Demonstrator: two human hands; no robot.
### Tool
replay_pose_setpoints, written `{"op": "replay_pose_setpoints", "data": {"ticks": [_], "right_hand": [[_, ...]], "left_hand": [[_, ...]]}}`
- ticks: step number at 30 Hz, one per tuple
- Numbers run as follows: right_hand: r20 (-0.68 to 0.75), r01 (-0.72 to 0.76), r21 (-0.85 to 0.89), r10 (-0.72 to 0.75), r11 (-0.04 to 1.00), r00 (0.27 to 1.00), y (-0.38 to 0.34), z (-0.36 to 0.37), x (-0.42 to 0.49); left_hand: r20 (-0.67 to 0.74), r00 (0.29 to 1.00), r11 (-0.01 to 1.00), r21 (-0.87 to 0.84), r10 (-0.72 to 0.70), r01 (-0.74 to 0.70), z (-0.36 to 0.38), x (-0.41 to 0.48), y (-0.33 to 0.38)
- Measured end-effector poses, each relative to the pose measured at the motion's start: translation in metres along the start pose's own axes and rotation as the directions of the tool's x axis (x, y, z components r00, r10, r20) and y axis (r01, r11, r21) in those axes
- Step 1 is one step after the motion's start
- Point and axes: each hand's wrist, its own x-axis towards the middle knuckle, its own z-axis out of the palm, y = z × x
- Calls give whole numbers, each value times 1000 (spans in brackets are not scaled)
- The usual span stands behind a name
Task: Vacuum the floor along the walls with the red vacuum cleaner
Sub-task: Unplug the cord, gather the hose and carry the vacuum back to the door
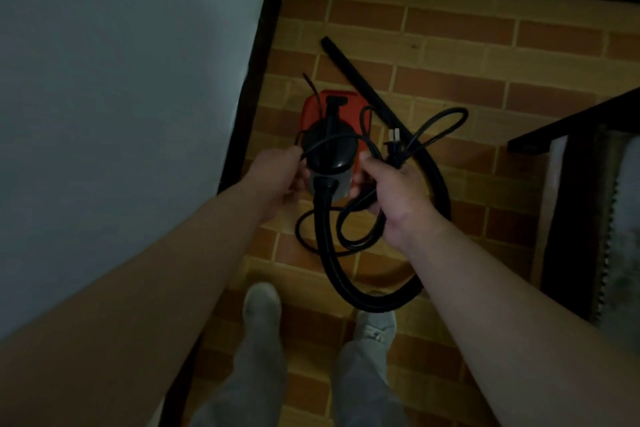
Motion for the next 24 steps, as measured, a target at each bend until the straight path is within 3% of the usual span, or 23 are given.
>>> {"op": "replay_pose_setpoints", "data": {"ticks": [3,9,14,16,19,21,23,24], "right_hand": [[18,-21,133,19,991,1000,-5,8,12],[61,-11,61,7,998,998,-15,15,36],[-59,39,-10,-40,999,997,-20,25,62],[-71,9,-18,-10,1000,997,-17,28,72],[-105,-83,56,89,995,991,-6,35,82],[-97,-160,155,176,975,980,2,41,83],[-85,-214,243,240,946,967,8,47,81],[-82,-226,276,257,934,963,11,47,81]], "left_hand": [[-27,998,975,214,61,-54,13,14,15],[239,971,805,575,2,-143,34,47,25],[378,925,702,671,-46,-239,34,75,38],[457,888,611,719,-54,-333,25,88,49],[490,849,277,803,197,-528,14,118,70],[588,744,-37,792,319,-610,16,138,79],[728,628,-335,685,275,-647,27,153,86],[767,609,-440,626,201,-644,32,158,87]]}}
